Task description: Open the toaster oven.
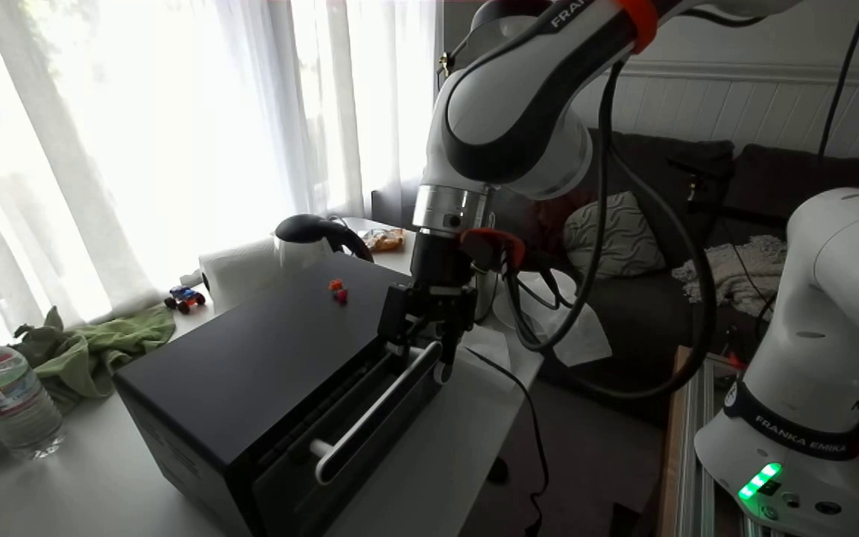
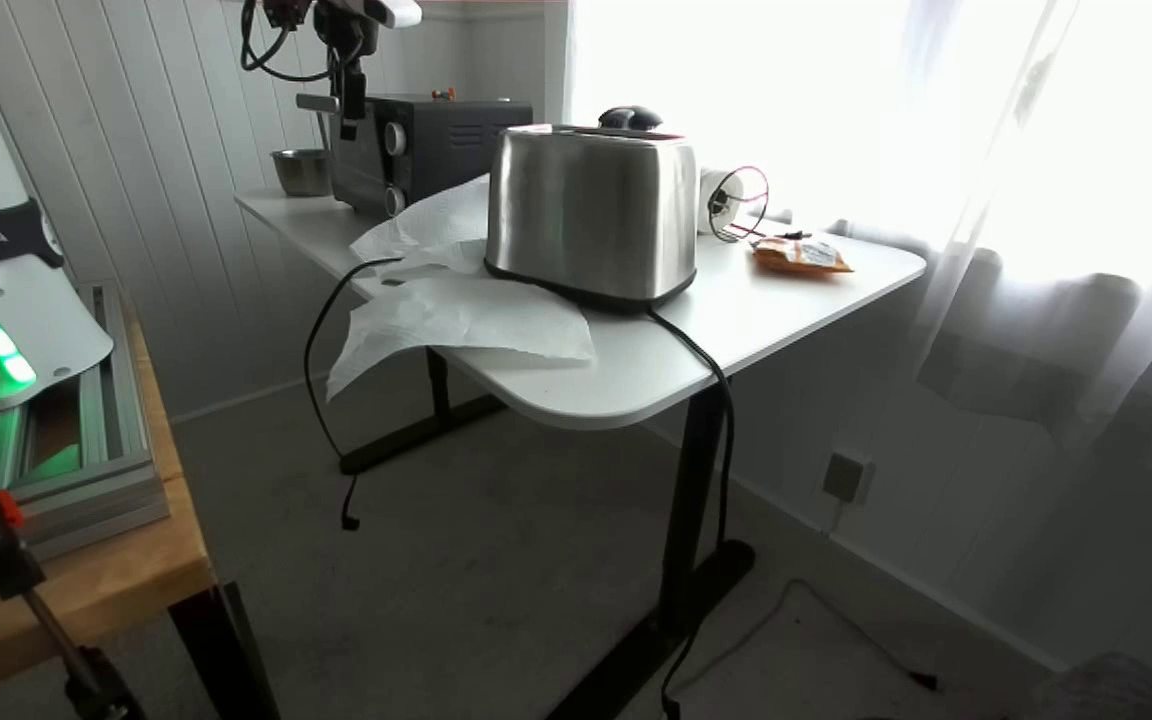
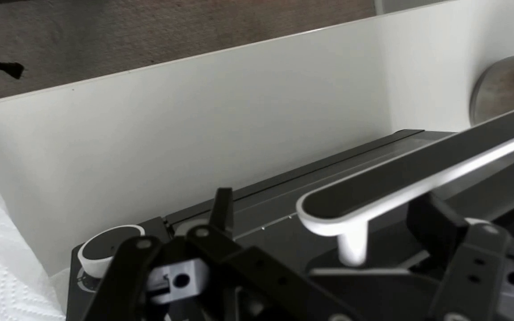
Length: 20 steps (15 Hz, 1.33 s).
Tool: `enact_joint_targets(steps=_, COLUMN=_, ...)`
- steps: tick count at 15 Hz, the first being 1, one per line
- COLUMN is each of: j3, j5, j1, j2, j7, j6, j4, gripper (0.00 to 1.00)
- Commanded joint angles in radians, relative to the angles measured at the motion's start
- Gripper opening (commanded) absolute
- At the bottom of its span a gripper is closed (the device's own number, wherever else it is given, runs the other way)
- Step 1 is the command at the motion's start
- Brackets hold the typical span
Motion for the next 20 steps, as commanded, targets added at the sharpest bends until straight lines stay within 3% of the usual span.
enact_joint_targets(steps=1, j3=-0.018, j5=0.035, j1=0.011, j2=-0.034, j7=-0.062, j6=-0.057, j4=-0.032, gripper=1.0)
enact_joint_targets(steps=5, j3=-0.015, j5=-0.073, j1=-0.003, j2=-0.029, j7=-0.013, j6=-0.165, j4=-0.042, gripper=1.0)
enact_joint_targets(steps=8, j3=-0.017, j5=-0.084, j1=-0.001, j2=-0.042, j7=-0.026, j6=-0.183, j4=-0.047, gripper=1.0)
enact_joint_targets(steps=13, j3=0.008, j5=-0.189, j1=0.017, j2=-0.06, j7=-0.057, j6=-0.127, j4=-0.063, gripper=1.0)
enact_joint_targets(steps=17, j3=0.005, j5=-0.12, j1=0.042, j2=-0.093, j7=-0.075, j6=-0.067, j4=-0.079, gripper=1.0)
enact_joint_targets(steps=20, j3=0.01, j5=-0.134, j1=0.058, j2=-0.102, j7=-0.107, j6=-0.016, j4=-0.102, gripper=1.0)
